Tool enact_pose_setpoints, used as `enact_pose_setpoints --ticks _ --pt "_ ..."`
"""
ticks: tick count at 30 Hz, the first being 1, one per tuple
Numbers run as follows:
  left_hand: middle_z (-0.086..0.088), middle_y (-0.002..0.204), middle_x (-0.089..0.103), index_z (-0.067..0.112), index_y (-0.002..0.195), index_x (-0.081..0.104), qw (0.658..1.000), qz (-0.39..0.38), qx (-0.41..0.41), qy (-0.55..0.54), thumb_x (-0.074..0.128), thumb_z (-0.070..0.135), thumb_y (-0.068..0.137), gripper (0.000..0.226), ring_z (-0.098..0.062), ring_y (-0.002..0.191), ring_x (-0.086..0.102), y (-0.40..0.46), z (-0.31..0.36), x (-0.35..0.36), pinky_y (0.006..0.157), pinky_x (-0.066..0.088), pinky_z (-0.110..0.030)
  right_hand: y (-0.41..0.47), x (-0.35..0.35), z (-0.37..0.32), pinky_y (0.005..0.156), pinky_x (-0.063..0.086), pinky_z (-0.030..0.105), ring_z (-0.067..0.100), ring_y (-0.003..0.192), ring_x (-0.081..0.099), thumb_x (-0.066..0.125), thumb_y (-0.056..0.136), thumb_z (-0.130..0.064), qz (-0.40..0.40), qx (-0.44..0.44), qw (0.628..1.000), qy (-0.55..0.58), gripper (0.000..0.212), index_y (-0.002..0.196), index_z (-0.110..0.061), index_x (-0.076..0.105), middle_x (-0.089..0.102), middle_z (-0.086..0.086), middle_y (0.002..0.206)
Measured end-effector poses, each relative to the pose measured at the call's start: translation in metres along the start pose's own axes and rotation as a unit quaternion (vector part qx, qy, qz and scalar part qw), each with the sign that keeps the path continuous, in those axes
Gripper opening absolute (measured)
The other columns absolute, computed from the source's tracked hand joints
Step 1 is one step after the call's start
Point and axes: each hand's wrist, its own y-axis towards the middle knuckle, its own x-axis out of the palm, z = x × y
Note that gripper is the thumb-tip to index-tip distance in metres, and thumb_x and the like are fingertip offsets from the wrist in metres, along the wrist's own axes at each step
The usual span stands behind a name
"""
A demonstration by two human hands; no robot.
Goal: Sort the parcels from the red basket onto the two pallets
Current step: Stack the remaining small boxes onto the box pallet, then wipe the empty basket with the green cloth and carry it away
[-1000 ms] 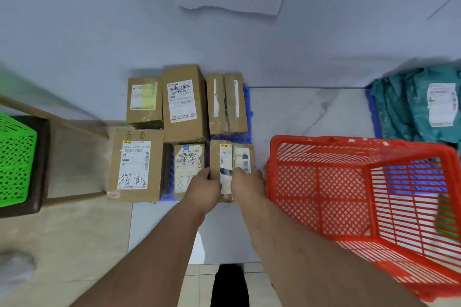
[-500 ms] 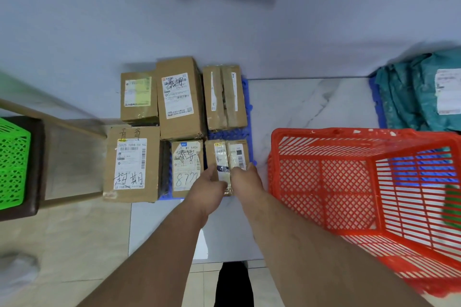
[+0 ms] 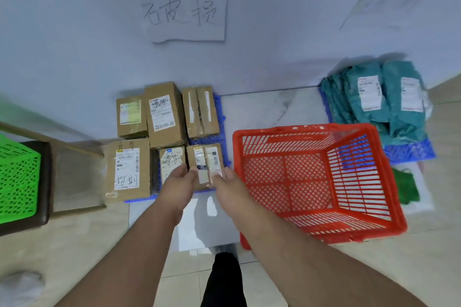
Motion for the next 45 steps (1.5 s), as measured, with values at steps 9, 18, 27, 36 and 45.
enact_pose_setpoints --ticks 9,18,27,36,45 --pt "-0.001 0.15 0.061 0.022 0.156 0.045 0.996 0.04 0.072 0.039 0.057 0.041 0.104 0.056 -0.03 0.13 0.062 -0.103 0.032 0.096 0.112 0.046 -0.052 -0.061 -0.173 0.004 0.109 0.048 0.034 0.02 0.13 0.062 0.05 0.107 -0.043 0.047 -0.072 0.996 -0.027 0.054 0.156 -0.019 0.049 0.059 0.004 0.153" --pt "-0.013 0.138 0.067 0.015 0.147 0.055 0.991 -0.011 0.099 0.094 0.054 0.028 0.107 0.042 -0.037 0.12 0.067 -0.183 0.011 0.242 0.11 0.05 -0.053 -0.085 -0.328 0.078 0.113 0.048 0.047 0.022 0.12 0.065 0.047 0.105 -0.045 0.049 -0.082 0.995 -0.03 0.038 0.131 -0.022 0.062 0.07 -0.004 0.129" --pt "-0.01 0.159 0.049 0.012 0.159 0.041 0.971 -0.031 0.157 0.175 0.056 0.03 0.107 0.057 -0.033 0.141 0.052 -0.227 0.016 0.304 0.12 0.039 -0.047 -0.114 -0.399 0.119 0.096 0.055 0.038 0.022 0.109 0.07 0.043 0.11 -0.041 0.083 -0.065 0.994 0.007 0.038 0.136 -0.021 0.063 0.074 0.002 0.124" --pt "-0.005 0.161 0.048 0.015 0.159 0.042 0.972 -0.079 0.161 0.151 0.057 0.035 0.105 0.059 -0.03 0.137 0.054 -0.232 -0.009 0.322 0.112 0.044 -0.04 -0.139 -0.435 0.169 0.12 0.035 0.043 0.028 0.148 0.045 0.048 0.101 -0.05 0.162 -0.012 0.984 -0.072 0.068 0.156 -0.011 0.045 0.047 0.01 0.162" --pt "-0.007 0.164 0.043 0.013 0.16 0.038 0.979 -0.083 0.124 0.141 0.057 0.032 0.106 0.06 -0.03 0.142 0.05 -0.24 -0.028 0.39 0.121 0.038 -0.047 -0.112 -0.509 0.205 0.108 0.04 0.037 0.026 0.132 0.054 0.048 0.108 -0.042 0.162 0.007 0.98 -0.114 0.048 0.135 -0.004 0.056 0.057 0.012 0.138"
